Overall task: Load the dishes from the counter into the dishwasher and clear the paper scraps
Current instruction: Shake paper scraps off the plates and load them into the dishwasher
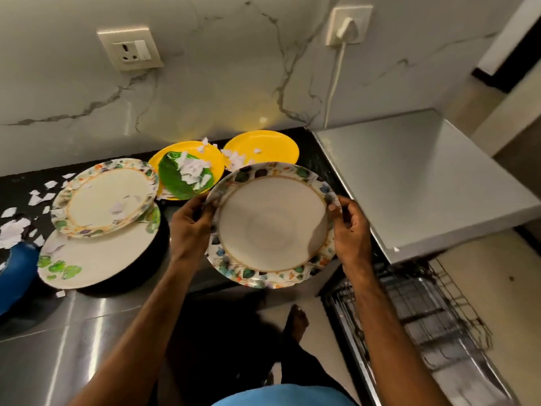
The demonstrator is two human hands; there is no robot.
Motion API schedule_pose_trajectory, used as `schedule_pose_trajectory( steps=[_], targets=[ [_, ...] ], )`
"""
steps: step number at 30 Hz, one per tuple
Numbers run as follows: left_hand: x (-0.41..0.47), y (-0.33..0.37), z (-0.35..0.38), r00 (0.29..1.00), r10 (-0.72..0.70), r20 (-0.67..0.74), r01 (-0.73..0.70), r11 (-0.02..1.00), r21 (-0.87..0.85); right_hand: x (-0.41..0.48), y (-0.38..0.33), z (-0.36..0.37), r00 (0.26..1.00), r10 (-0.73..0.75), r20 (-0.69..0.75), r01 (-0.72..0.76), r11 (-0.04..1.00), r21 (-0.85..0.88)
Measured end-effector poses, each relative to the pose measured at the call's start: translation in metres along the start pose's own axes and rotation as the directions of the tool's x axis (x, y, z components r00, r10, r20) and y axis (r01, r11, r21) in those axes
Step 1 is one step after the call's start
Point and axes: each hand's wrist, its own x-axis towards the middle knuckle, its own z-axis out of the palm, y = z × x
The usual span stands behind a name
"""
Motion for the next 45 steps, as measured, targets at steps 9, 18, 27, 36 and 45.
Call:
schedule_pose_trajectory(
  steps=[9, 18, 27, 36, 45],
  targets=[
    [-0.043, 0.004, 0.129, 0.935, 0.033, 0.352, -0.098, 0.981, 0.167, -0.079, 0.029, -0.149, 0.916, 0.157, -0.368, -0.163, 0.987, 0.017],
    [-0.102, 0.017, 0.306, 0.741, 0.073, 0.667, -0.279, 0.938, 0.206, -0.138, 0.079, -0.293, 0.704, 0.221, -0.675, -0.279, 0.960, 0.024],
    [-0.160, 0.000, 0.454, 0.433, -0.035, 0.901, -0.653, 0.676, 0.340, -0.164, 0.146, -0.389, 0.595, 0.326, -0.734, -0.540, 0.839, -0.065],
    [-0.195, 0.004, 0.561, 0.318, -0.037, 0.947, -0.804, 0.519, 0.290, -0.152, 0.189, -0.441, 0.506, 0.314, -0.803, -0.534, 0.845, -0.006],
    [-0.186, 0.000, 0.661, 0.263, -0.012, 0.965, -0.859, 0.453, 0.240, -0.095, 0.223, -0.496, 0.582, 0.285, -0.762, -0.564, 0.816, -0.125]
  ],
)
